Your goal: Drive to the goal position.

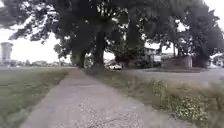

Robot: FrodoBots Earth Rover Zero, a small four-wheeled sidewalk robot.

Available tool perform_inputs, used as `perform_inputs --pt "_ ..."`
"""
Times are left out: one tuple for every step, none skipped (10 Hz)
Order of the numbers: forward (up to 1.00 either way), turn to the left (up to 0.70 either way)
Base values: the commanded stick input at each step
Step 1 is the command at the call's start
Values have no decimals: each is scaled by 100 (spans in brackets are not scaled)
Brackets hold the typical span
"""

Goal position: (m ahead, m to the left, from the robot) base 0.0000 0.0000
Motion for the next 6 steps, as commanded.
perform_inputs --pt "70 35" --pt "70 33" --pt "70 31" --pt "70 28" --pt "70 26" --pt "70 23"
